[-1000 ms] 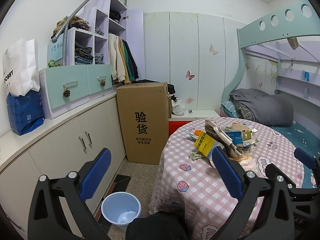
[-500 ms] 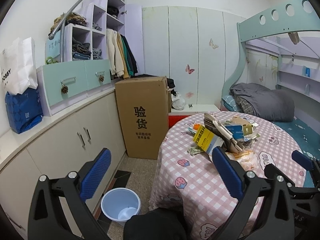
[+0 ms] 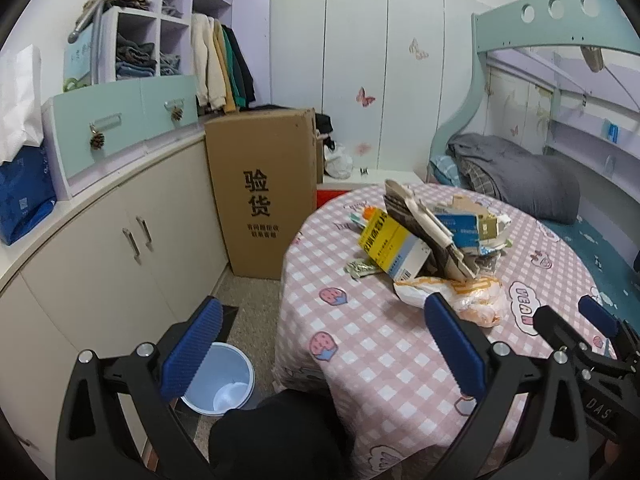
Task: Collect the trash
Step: 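Grasp the blue-white box with the right tool while the left tool grasps white paper sticks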
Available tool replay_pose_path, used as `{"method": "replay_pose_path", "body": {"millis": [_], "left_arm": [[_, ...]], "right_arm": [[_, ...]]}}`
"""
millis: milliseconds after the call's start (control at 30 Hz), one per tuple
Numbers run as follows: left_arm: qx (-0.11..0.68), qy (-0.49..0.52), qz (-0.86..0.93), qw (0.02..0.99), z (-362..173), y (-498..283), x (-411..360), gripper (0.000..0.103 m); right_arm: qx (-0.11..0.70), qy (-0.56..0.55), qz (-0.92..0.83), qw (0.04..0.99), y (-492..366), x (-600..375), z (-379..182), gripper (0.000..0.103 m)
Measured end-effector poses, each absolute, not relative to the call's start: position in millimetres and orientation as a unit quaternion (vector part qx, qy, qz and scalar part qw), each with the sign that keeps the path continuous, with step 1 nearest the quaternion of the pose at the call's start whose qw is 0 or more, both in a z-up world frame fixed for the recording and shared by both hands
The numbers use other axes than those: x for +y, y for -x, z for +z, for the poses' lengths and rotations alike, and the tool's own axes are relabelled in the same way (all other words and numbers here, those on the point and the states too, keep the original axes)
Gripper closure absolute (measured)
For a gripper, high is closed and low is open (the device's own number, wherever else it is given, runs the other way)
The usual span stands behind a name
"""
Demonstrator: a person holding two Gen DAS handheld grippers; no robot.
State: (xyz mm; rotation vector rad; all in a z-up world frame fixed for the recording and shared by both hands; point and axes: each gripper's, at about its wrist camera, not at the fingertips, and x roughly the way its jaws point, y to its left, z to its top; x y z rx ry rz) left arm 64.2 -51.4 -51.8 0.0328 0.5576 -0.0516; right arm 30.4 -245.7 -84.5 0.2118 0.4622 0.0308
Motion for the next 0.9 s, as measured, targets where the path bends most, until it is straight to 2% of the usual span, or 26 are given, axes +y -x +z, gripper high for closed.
{"method": "replay_pose_path", "body": {"millis": [533, 567, 600, 733, 800, 867, 900], "left_arm": [[0.308, -0.035, -0.104, 0.945, -55, -141, -131, 0.006], [0.308, -0.033, -0.109, 0.945, -55, -143, -133, 0.011], [0.314, -0.033, -0.115, 0.942, -56, -148, -139, 0.022], [0.335, -0.036, -0.141, 0.931, -64, -164, -154, 0.040], [0.346, -0.034, -0.154, 0.925, -69, -170, -158, 0.070], [0.352, -0.023, -0.171, 0.920, -73, -175, -156, 0.088], [0.352, -0.019, -0.175, 0.919, -74, -175, -151, 0.091]], "right_arm": [[0.246, -0.110, -0.044, 0.962, -76, -303, -93, 0.006], [0.248, -0.110, -0.044, 0.961, -78, -304, -94, 0.006], [0.252, -0.109, -0.043, 0.961, -80, -305, -96, 0.006], [0.259, -0.105, -0.027, 0.960, -90, -304, -97, 0.006], [0.259, -0.097, -0.016, 0.961, -94, -301, -95, 0.006], [0.262, -0.086, -0.006, 0.961, -98, -297, -93, 0.006], [0.261, -0.080, 0.000, 0.962, -101, -295, -93, 0.006]]}}
